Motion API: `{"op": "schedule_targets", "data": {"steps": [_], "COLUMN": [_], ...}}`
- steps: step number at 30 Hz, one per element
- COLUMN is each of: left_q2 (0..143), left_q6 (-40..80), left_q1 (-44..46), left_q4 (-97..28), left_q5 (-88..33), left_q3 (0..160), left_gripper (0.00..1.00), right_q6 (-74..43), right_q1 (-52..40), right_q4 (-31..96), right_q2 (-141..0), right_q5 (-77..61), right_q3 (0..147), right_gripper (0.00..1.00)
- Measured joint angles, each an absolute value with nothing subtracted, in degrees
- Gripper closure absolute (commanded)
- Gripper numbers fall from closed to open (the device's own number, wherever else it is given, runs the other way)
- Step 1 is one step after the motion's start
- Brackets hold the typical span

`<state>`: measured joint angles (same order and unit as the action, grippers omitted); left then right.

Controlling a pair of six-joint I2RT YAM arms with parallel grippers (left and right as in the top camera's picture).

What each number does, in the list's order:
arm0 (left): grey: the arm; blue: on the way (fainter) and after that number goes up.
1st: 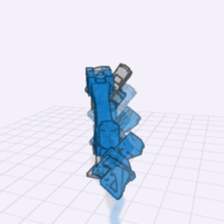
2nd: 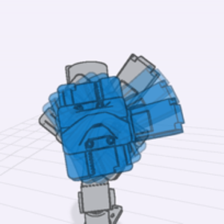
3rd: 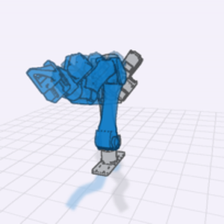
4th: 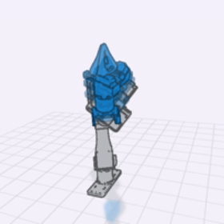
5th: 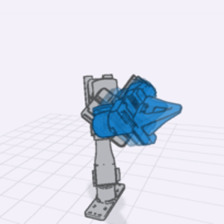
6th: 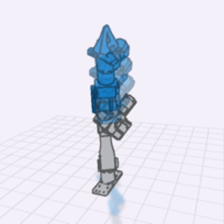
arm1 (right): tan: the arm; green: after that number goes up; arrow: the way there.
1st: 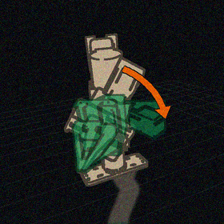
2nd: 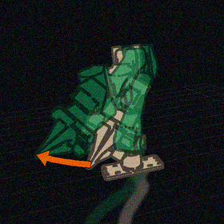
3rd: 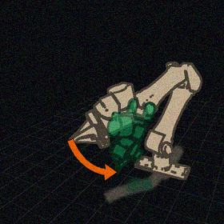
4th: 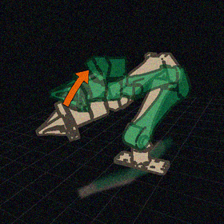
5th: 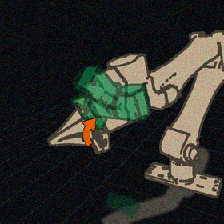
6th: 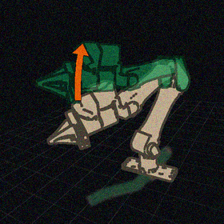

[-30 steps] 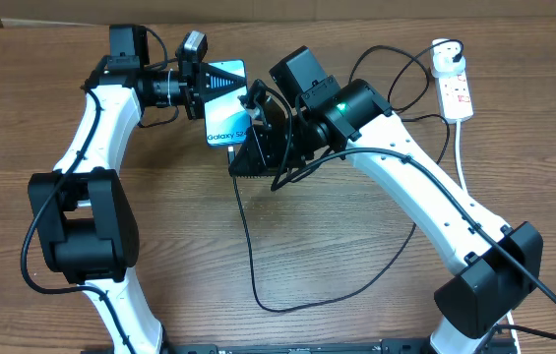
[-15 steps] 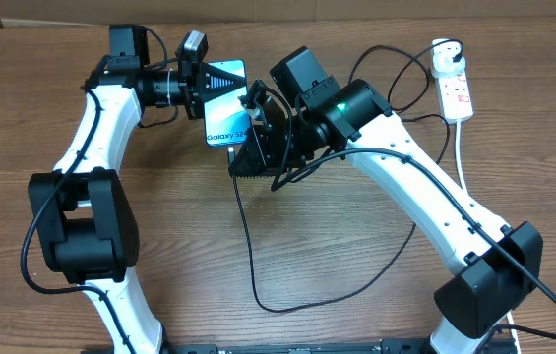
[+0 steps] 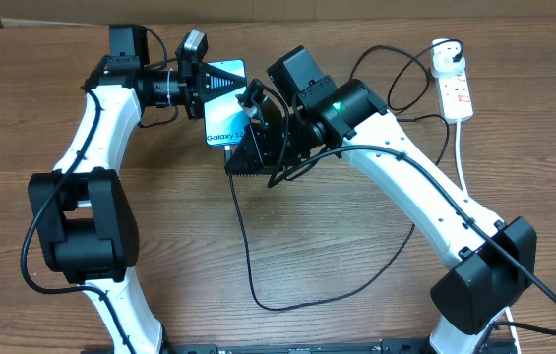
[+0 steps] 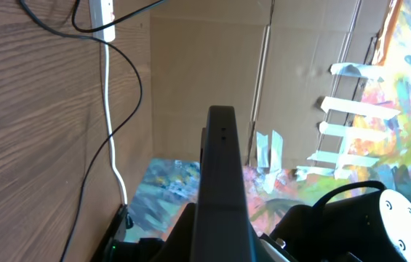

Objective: Plug charger to phone and switch on socket

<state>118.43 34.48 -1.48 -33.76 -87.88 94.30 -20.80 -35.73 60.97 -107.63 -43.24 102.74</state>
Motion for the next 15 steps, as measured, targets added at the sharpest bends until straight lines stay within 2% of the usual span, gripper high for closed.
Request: {"op": "schedule_targets", "data": {"steps": [15], "left_q2": [118.4], "left_q6": [34.1], "left_q1": [-1.5], "left_q4": [-33.5], "left_q5": [-87.9], "left_q3": [94.3], "left_gripper": [0.96], "right_q6": [-20.7], "right_q1": [-34.9], "right_q4": [63.1], "right_q2": [-107.6], "right_q5": [-43.7], "right_q3": [102.7], "right_gripper": [0.97]}}
